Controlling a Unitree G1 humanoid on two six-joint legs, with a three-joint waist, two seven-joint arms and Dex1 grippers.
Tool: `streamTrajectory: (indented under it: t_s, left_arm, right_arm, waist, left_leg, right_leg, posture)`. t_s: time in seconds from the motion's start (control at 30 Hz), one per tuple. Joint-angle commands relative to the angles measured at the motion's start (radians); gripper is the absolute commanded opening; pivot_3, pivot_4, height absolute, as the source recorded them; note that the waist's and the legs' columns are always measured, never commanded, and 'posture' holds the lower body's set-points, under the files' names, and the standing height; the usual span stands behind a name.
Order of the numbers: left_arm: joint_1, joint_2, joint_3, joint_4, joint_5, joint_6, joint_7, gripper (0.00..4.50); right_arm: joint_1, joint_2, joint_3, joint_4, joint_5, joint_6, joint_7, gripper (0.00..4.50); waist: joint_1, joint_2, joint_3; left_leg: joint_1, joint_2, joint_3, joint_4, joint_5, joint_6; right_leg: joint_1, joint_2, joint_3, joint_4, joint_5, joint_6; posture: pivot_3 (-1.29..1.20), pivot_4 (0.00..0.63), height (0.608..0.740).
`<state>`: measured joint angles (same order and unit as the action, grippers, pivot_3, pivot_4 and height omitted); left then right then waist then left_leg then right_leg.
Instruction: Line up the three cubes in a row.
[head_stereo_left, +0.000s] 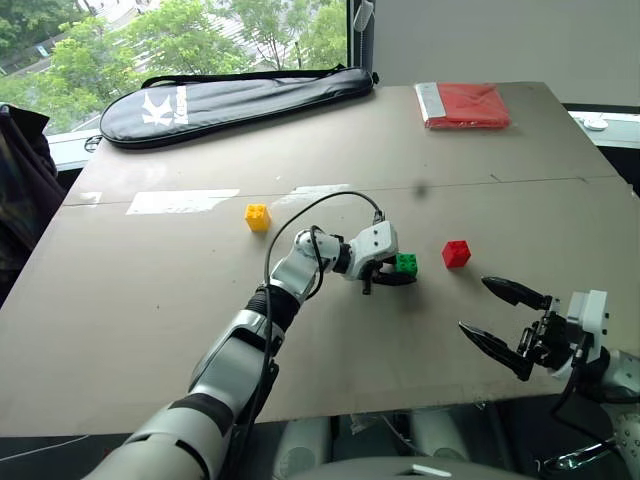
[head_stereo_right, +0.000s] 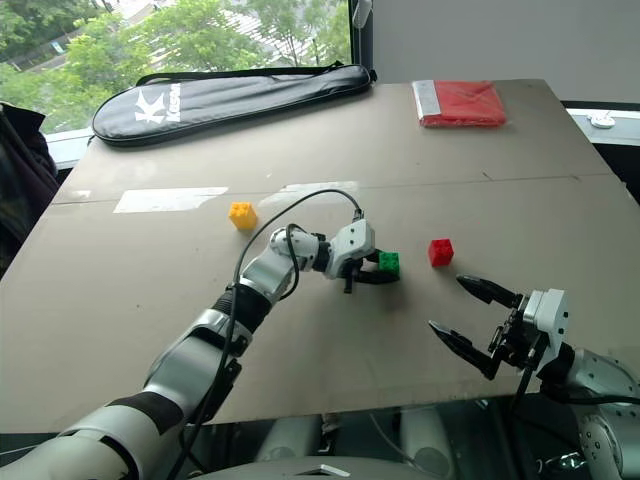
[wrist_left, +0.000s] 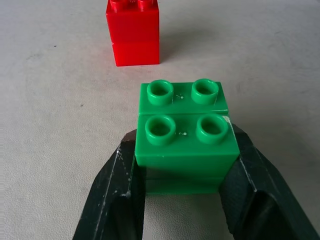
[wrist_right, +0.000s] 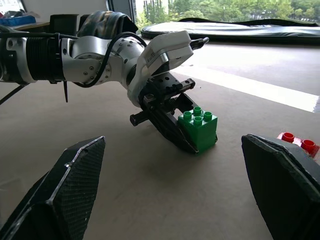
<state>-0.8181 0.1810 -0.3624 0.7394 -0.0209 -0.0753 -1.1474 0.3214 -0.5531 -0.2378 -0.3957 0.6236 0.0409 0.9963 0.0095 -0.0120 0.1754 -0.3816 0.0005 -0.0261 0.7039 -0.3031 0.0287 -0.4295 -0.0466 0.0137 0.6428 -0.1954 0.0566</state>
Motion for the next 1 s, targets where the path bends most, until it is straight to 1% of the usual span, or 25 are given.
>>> streamTrajectory:
  t_s: [0.03, 0.27, 0.43, 0.57, 0.63, 0.67, 0.7, 0.73, 0.8, 0.9, 1.0]
  left_arm:
    - [-0.018, -0.008, 0.014, 0.025, 0.015, -0.025, 0.014, 1.32]
    - [-0.052, -0.019, 0.022, 0.128, 0.045, -0.063, 0.051, 1.32]
    - [-0.064, -0.020, 0.008, 0.183, 0.063, -0.099, 0.035, 1.32]
    - [-0.074, -0.027, 0.017, 0.222, 0.060, -0.091, 0.032, 1.32]
    - [-0.076, -0.026, 0.022, 0.231, 0.061, -0.090, 0.032, 2.39]
    - [-0.076, -0.025, 0.024, 0.235, 0.063, -0.091, 0.035, 2.59]
    - [-0.075, -0.023, 0.026, 0.237, 0.067, -0.095, 0.044, 3.21]
    - [-0.073, -0.021, 0.029, 0.239, 0.070, -0.098, 0.057, 3.71]
    - [-0.066, -0.016, 0.033, 0.235, 0.072, -0.102, 0.061, 4.43]
    - [-0.041, 0.001, 0.059, 0.193, 0.052, -0.122, 0.057, 4.43]
    - [0.004, 0.032, 0.096, 0.096, 0.011, -0.125, 0.040, 4.43]
  right_arm:
    - [0.005, 0.004, -0.029, -0.035, 0.011, -0.023, -0.003, 4.50]
    - [0.001, 0.018, -0.042, -0.031, 0.026, -0.022, -0.024, 4.50]
    - [-0.005, 0.023, -0.042, -0.040, 0.037, -0.014, -0.037, 4.50]
    - [0.008, 0.028, -0.037, -0.037, 0.032, -0.028, -0.032, 4.50]
    - [0.015, 0.029, -0.037, -0.036, 0.031, -0.033, -0.028, 4.50]
    - [0.017, 0.029, -0.038, -0.035, 0.031, -0.035, -0.026, 4.50]
    - [0.020, 0.028, -0.039, -0.032, 0.031, -0.037, -0.022, 4.50]
    - [0.021, 0.027, -0.040, -0.028, 0.031, -0.039, -0.019, 4.50]
    - [0.021, 0.024, -0.042, -0.022, 0.032, -0.041, -0.013, 4.50]
    - [0.014, 0.020, -0.042, -0.013, 0.034, -0.043, -0.004, 4.50]
    - [0.004, 0.017, -0.041, -0.008, 0.038, -0.041, 0.005, 4.50]
  waist:
    - [0.000, 0.000, 0.000]
    - [0.003, 0.000, 0.000]
    - [0.003, 0.000, 0.000]
    - [0.003, -0.001, -0.001]
    - [0.003, -0.001, -0.001]
    - [0.003, -0.001, -0.001]
    - [0.002, -0.001, -0.001]
    - [0.001, -0.001, -0.001]
    - [0.000, -0.001, -0.002]
    - [0.000, -0.001, -0.002]
    - [-0.008, -0.001, -0.001]
  left_leg:
    - [0.000, 0.000, 0.000, 0.000, 0.000, 0.000]
    - [0.000, 0.000, 0.000, 0.000, 0.000, 0.000]
    - [0.001, 0.000, 0.000, 0.000, 0.000, 0.000]
    - [0.001, 0.000, 0.000, 0.000, 0.000, 0.000]
    - [0.001, 0.000, 0.000, 0.000, 0.000, 0.000]
    - [0.001, 0.000, 0.000, 0.000, 0.000, 0.000]
    - [0.001, 0.000, 0.000, 0.000, 0.000, 0.000]
    - [0.001, 0.000, 0.000, 0.000, 0.000, 0.000]
    - [0.002, 0.000, 0.000, 0.000, 0.000, 0.000]
    - [0.002, 0.000, 0.000, 0.000, 0.000, 0.000]
    - [0.002, 0.001, 0.000, 0.000, 0.000, 0.000]
  right_leg:
    - [0.000, 0.000, 0.000, 0.000, 0.000, 0.000]
    - [0.000, 0.000, 0.000, 0.000, 0.000, 0.000]
    - [0.001, 0.000, 0.000, 0.000, 0.000, 0.000]
    - [0.001, 0.000, 0.000, 0.000, 0.000, 0.000]
    - [0.001, 0.000, 0.000, 0.000, 0.000, 0.000]
    - [0.001, 0.000, 0.000, 0.000, 0.000, 0.000]
    - [0.001, 0.000, 0.000, 0.000, 0.000, 0.000]
    - [0.001, 0.000, 0.000, 0.000, 0.000, 0.000]
    - [0.001, 0.000, 0.000, 0.001, 0.000, 0.000]
    - [0.001, 0.000, 0.000, 0.001, 0.000, 0.000]
    - [0.001, 0.001, 0.000, 0.001, 0.000, 0.000]
  posture:
    - [0.00, 0.150, 0.701]
    - [0.00, 0.150, 0.701]
    - [0.00, 0.150, 0.701]
    - [0.00, 0.150, 0.701]
    - [0.00, 0.150, 0.701]
    - [0.00, 0.150, 0.701]
    - [0.00, 0.150, 0.701]
    - [0.00, 0.150, 0.701]
    - [0.00, 0.150, 0.701]
    - [0.00, 0.150, 0.701]
    - [0.00, 0.150, 0.701]
